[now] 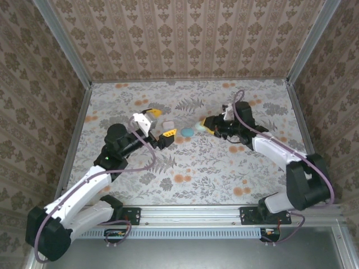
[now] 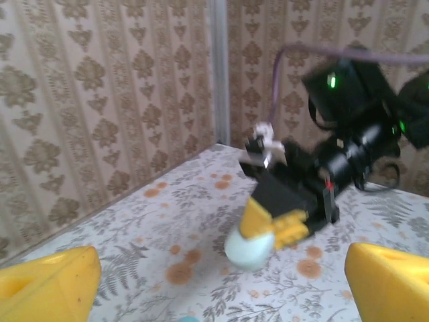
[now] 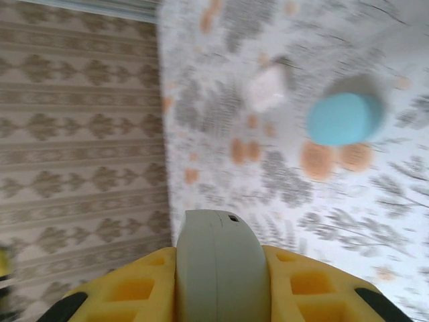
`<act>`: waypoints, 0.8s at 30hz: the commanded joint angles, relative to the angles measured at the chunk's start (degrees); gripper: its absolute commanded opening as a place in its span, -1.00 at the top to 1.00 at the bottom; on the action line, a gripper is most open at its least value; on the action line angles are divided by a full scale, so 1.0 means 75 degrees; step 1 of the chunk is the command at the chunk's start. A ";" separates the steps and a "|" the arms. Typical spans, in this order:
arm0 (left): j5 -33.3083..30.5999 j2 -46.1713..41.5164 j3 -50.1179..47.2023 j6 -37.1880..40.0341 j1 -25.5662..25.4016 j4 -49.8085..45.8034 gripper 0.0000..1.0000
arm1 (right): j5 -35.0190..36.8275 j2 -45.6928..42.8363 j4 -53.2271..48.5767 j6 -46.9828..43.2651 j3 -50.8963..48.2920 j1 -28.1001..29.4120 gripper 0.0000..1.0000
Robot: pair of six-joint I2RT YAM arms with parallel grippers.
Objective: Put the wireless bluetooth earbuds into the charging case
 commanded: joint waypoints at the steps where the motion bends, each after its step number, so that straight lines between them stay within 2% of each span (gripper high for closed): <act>1: -0.0910 -0.0292 -0.0131 0.0198 0.0027 -0.0496 -0.92 | 0.0196 0.0834 -0.0061 -0.0539 -0.0286 0.0185 0.59; 8: -0.1238 -0.0359 -0.0066 0.0031 0.0092 -0.0708 -0.94 | 0.0037 0.2293 0.0534 -0.0633 -0.0005 0.0785 0.57; 18: -0.1394 -0.0391 -0.0041 0.0050 0.0133 -0.0843 -0.97 | 0.0148 0.3251 0.1134 -0.0890 0.0014 0.0997 0.51; 22: -0.1417 -0.0413 -0.0076 0.0071 0.0145 -0.0917 -0.99 | 0.0365 0.3202 0.0688 -0.1206 -0.0063 0.0995 0.38; 24: -0.1431 -0.0401 -0.0080 0.0103 0.0157 -0.0930 -1.00 | 0.0620 0.3021 0.0273 -0.1398 -0.0102 0.0996 0.22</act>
